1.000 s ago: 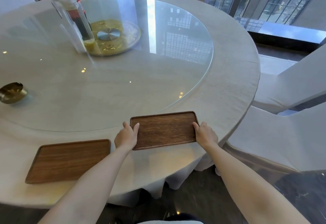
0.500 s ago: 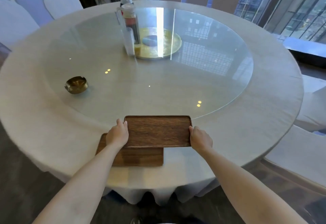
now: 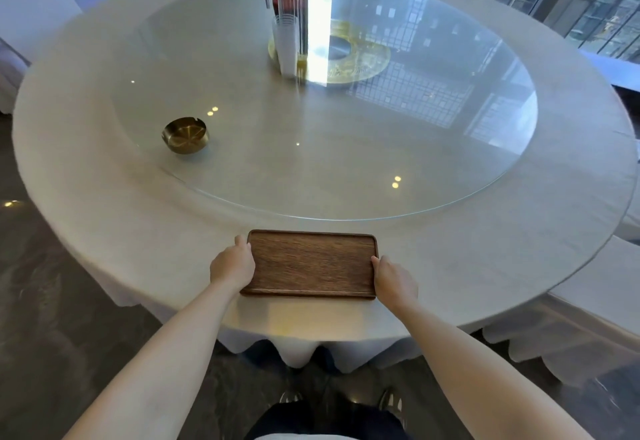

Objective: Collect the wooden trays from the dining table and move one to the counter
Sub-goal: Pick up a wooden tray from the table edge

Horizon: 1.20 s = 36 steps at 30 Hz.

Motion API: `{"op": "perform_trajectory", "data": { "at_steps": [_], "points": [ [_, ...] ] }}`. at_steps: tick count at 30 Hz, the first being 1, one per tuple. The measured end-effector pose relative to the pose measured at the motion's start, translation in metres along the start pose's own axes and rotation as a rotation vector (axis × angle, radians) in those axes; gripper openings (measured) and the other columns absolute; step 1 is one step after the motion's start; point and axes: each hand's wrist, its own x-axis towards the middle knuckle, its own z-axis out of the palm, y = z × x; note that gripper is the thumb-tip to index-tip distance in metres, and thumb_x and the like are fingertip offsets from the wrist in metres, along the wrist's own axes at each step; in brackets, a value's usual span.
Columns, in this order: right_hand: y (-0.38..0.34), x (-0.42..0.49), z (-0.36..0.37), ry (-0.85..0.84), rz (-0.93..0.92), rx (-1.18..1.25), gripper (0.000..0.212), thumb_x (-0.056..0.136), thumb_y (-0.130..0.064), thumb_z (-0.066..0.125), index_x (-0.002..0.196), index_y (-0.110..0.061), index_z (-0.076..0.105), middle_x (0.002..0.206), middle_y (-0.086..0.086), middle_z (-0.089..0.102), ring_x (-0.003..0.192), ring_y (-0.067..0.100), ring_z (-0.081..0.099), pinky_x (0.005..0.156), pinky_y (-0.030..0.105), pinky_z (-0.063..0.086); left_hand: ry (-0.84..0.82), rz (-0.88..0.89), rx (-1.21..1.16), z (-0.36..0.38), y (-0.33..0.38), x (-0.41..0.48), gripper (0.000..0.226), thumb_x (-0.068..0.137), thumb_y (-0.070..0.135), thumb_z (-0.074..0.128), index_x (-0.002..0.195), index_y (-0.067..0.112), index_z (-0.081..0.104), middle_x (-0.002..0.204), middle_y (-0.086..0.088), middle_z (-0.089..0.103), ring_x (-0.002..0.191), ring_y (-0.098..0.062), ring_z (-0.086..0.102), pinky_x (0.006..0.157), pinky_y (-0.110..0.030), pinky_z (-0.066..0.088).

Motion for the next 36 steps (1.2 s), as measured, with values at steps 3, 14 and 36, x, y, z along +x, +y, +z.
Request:
{"op": "perform_trajectory", "data": {
  "at_steps": [3,14,36],
  "points": [
    [0.000,-0.003,0.005,-0.005,0.015,-0.006,0.043,0.101,-0.033,0.019,0.096,-0.005,0.052,0.104,0.018,0.067,0.096,0.035,0.062,0.065,0.032,0.035,-0.018,0.037,0.028,0.003,-0.004,0.005,0.035,0.102,0.020,0.019,0.117,-0.002,0.042,0.110,-0.025,0.064,0.101,-0.040,0.061,0.076,-0.039,0.045],
    [-0.003,0.001,0.005,-0.023,0.004,-0.038,0.045,0.101,-0.035,0.020,0.102,-0.003,0.052,0.103,0.017,0.066,0.094,0.035,0.062,0.066,0.034,0.039,-0.038,0.041,0.107,0.006,-0.007,0.008,0.029,0.099,0.010,0.023,0.121,0.002,0.040,0.111,-0.021,0.065,0.100,-0.038,0.062,0.078,-0.039,0.048],
    [-0.009,0.005,0.003,-0.142,0.080,0.155,0.048,0.092,-0.054,0.036,0.101,-0.008,0.046,0.104,0.013,0.065,0.094,0.031,0.062,0.074,0.038,0.048,-0.277,-0.145,-0.227,0.009,-0.010,0.019,0.067,0.090,0.059,0.040,0.127,0.003,0.043,0.129,-0.017,0.055,0.119,-0.034,0.053,0.097,-0.040,0.044]
  ]
}}
